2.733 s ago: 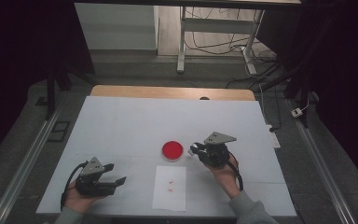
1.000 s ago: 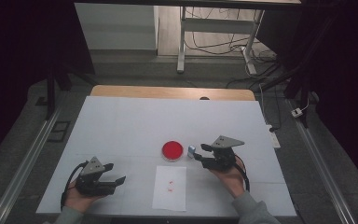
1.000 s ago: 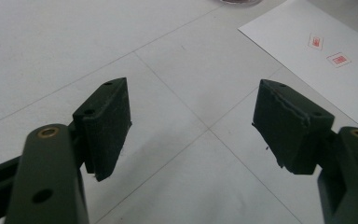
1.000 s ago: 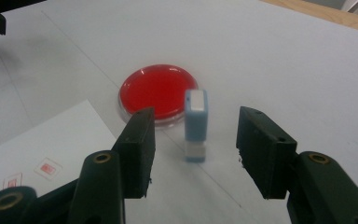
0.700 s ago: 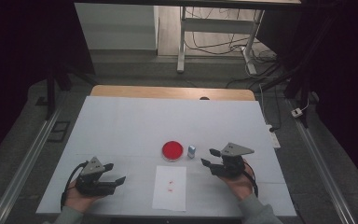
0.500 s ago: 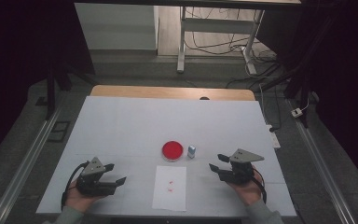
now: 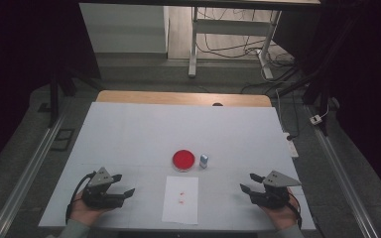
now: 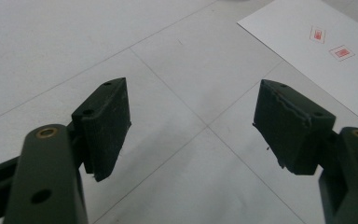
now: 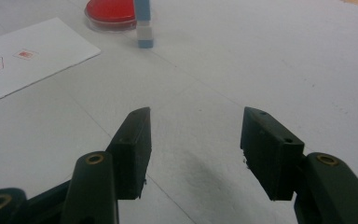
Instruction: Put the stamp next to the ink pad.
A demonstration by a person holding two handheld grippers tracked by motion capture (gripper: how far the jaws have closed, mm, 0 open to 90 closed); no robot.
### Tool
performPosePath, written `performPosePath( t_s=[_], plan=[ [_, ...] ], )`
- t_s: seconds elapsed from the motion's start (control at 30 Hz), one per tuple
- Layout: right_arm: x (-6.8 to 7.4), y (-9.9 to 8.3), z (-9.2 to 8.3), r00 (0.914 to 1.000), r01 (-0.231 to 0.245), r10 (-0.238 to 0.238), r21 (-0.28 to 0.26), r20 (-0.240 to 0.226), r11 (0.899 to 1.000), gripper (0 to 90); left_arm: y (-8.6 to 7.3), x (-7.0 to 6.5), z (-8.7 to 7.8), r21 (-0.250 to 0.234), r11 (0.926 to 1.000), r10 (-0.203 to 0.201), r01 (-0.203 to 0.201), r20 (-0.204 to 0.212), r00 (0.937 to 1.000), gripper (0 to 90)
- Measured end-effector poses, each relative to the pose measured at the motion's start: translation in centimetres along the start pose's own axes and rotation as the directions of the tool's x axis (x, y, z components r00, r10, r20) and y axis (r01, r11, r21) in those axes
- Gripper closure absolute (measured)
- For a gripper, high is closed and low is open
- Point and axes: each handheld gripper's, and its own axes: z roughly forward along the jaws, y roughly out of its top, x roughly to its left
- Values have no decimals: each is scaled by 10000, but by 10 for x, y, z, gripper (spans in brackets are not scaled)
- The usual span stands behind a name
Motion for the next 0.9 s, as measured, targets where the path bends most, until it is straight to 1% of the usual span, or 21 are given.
performPosePath(
  t_s=[0.17,0.27,0.7,0.9],
  plan=[
    [3,2,3,9997,235,-235,13,-60,9997,427,0,0,0,3,10000,-9,9,-13,10000,270],
    [4,2,3,9995,317,-317,71,10,9995,426,0,0,0,12,10000,-8,8,-10,10000,270],
    [3,3,3,9996,282,-282,-38,-60,9996,427,0,1,0,-1,10000,-17,17,-41,10000,269],
    [3,3,3,9995,302,-302,-11,3,9995,427,0,1,0,-15,10000,-32,32,-62,10000,267]
  ],
)
